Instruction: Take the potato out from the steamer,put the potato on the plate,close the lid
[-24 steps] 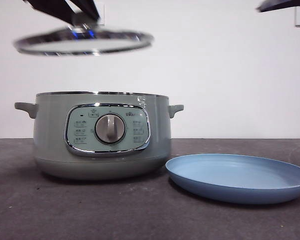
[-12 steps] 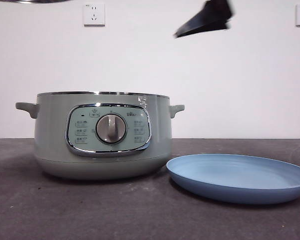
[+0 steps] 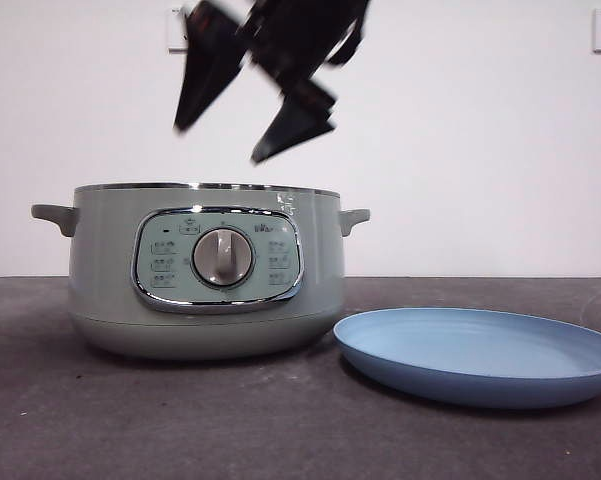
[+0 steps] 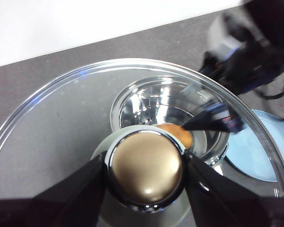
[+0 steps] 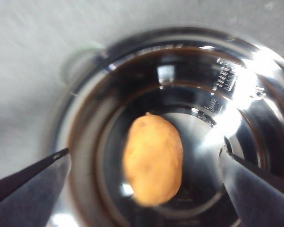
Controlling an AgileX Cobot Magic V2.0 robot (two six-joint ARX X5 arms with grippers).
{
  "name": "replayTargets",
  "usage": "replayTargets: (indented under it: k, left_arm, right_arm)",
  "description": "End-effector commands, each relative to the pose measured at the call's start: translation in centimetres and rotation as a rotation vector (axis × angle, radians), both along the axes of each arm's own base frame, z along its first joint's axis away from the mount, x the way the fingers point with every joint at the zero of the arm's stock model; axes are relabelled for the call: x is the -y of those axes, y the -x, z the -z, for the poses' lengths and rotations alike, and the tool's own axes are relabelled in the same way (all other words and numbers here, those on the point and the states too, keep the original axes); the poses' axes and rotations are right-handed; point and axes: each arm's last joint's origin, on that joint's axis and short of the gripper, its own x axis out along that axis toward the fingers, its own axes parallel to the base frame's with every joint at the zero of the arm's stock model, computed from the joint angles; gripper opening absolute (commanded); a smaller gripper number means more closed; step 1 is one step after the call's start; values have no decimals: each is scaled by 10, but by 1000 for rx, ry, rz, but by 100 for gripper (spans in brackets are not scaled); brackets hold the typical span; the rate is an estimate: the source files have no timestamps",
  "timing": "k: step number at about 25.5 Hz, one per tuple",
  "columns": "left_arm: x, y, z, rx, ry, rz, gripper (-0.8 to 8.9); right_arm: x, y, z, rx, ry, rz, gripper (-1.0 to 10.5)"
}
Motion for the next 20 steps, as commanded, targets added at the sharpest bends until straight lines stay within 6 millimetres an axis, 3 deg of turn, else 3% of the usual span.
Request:
replayTargets:
  k: [1, 14, 18, 20]
  left_arm:
    - [-1, 5, -5, 34, 21, -6, -9]
    - [-2, 8, -1, -7, 27, -10, -8]
    - [-2, 8, -1, -7, 27, -10, -9]
    - [-2, 8, -1, -7, 27, -10, -9]
  right_arm:
    - [-14, -6, 20, 37, 59, -20, 661]
    - [-33, -22, 75, -4, 113, -19, 650]
    - [-35, -22, 82, -26, 121, -20, 493]
    - [-35, -22, 83, -32, 119, -16, 217]
